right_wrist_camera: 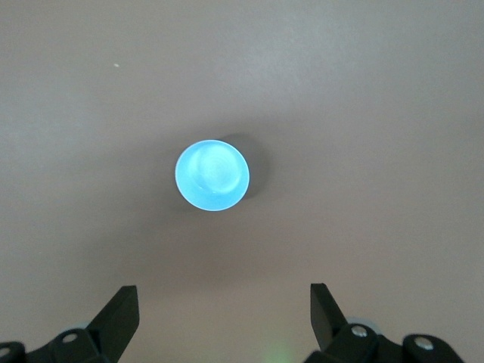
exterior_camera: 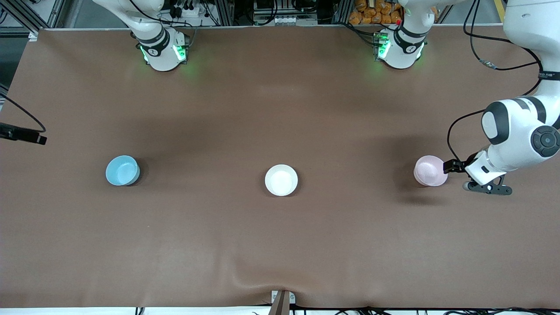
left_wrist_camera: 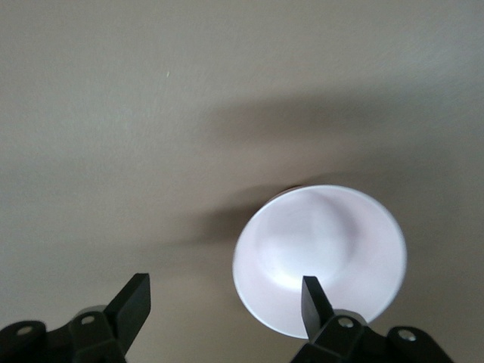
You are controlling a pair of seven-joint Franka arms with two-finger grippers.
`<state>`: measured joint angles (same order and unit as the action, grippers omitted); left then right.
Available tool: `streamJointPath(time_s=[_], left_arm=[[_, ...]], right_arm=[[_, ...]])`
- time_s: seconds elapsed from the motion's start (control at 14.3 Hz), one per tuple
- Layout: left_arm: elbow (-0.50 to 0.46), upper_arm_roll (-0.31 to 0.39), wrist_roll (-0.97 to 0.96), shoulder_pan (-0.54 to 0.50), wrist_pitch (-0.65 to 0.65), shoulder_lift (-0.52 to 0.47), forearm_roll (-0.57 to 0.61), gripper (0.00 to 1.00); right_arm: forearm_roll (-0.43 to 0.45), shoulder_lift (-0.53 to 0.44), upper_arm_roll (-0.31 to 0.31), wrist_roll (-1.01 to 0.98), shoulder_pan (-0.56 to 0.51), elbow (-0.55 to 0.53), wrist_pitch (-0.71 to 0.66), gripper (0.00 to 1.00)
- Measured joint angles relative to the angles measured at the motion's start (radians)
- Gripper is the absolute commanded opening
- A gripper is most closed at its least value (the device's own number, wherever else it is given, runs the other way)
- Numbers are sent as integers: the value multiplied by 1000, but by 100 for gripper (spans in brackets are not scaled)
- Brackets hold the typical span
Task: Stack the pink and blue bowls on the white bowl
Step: 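Move the left gripper over the pink bowl and lower it, then grasp the pink bowl with the left gripper while the right gripper reaches the blue bowl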
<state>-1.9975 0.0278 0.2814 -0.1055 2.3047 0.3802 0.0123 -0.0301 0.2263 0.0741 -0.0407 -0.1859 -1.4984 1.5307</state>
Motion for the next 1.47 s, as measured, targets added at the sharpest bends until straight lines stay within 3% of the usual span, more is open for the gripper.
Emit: streamJointPath(time_s=[0.7,0.77,0.84,0.91,0.98,1.47], left_arm=[[-8,-12,10,-8,38,67,-17,52],[-9,-12,10,-8,44,71,-17,45],[-13,-12,11,-8,51,75,-17,30],[-16,-12,14,-8,55,78,-17,6],[-18,-12,15,-8,58,81,-17,0],[5,-31,20,-7,37,70,-105,0]], right_arm=[[-1,152,-15,4,44,0,139,100],[-1,162,-12,4,37,-2,169,100],[-1,176,-11,-3,24,-4,190,100],[-1,193,-9,-19,10,-6,203,100],[-1,213,-7,-40,-5,-9,219,100],[-1,258,-7,-94,-30,-201,542,100]])
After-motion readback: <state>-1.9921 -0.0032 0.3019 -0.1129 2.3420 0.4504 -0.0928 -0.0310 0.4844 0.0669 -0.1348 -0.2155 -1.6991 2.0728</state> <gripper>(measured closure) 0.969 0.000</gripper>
